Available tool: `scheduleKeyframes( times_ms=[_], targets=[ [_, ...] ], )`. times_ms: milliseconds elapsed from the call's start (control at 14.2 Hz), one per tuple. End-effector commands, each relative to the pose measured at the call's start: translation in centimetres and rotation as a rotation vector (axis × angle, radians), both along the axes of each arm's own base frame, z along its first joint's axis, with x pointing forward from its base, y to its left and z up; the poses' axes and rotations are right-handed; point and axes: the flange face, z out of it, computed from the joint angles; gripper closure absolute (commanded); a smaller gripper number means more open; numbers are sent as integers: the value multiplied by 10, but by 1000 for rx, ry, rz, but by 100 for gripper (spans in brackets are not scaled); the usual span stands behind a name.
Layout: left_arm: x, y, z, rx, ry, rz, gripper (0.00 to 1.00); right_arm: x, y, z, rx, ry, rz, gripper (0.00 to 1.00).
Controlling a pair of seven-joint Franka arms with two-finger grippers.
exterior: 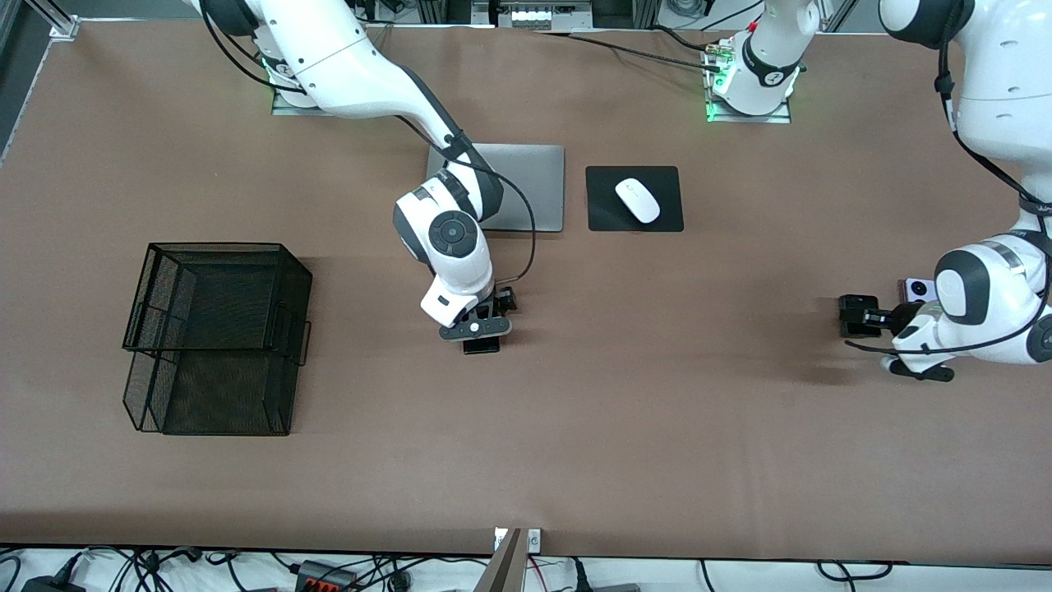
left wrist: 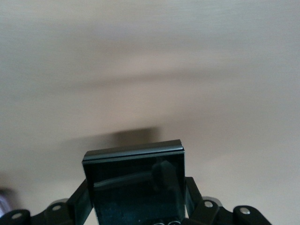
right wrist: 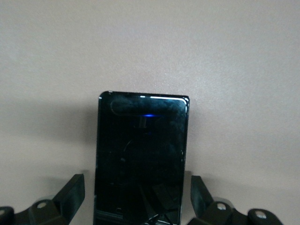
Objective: Place phones with both arms
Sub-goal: 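Carry the black phone to the basket while the left gripper lifts the flip phone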
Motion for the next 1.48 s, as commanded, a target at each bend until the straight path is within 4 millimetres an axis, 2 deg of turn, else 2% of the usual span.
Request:
scheduleKeyframes(
  times_ms=[0,70,140,351,421,562,632,702,773,913,983,1054,1194,1335,1405],
  targets=[
    [6,-54,45,15,55,66,71,-1,6,-4,-14,-4,7,0],
    [13,-82,59,1,50,44,71,-1,6,-5,-14,-2,6,0],
    [13,-96,64,-5,69,44,72,0,5,-6,-13,0,1,0],
    [13,-95,65,-8,83,82,73,-1,6,-6,-12,1,1,0],
    [12,-93,64,-4,84,81,73,-1,6,-6,-15,1,5,4],
    [12,-93,63,-7,87,80,73,-1,5,-5,-14,5,1,52],
    [11,-95,61,-9,91,76,72,0,4,-3,-16,6,3,67],
    [11,-94,59,-10,94,76,72,2,1,1,-31,16,10,74],
    [11,-94,59,-7,99,77,72,7,-2,9,-37,23,-1,76],
    [19,-94,72,-3,78,75,72,21,2,41,-39,31,-22,76],
    [20,-95,78,-4,87,75,71,32,-4,55,-46,37,-41,76],
    [19,-97,80,-5,98,71,70,50,-21,82,-47,38,-74,76],
    [22,-100,86,-6,89,67,73,74,-64,122,-54,40,-137,76],
    [24,-119,93,-10,91,56,79,84,-119,147,-80,79,-208,76],
    [30,-132,105,1,79,62,79,87,-148,156,-95,110,-228,76]
  ],
)
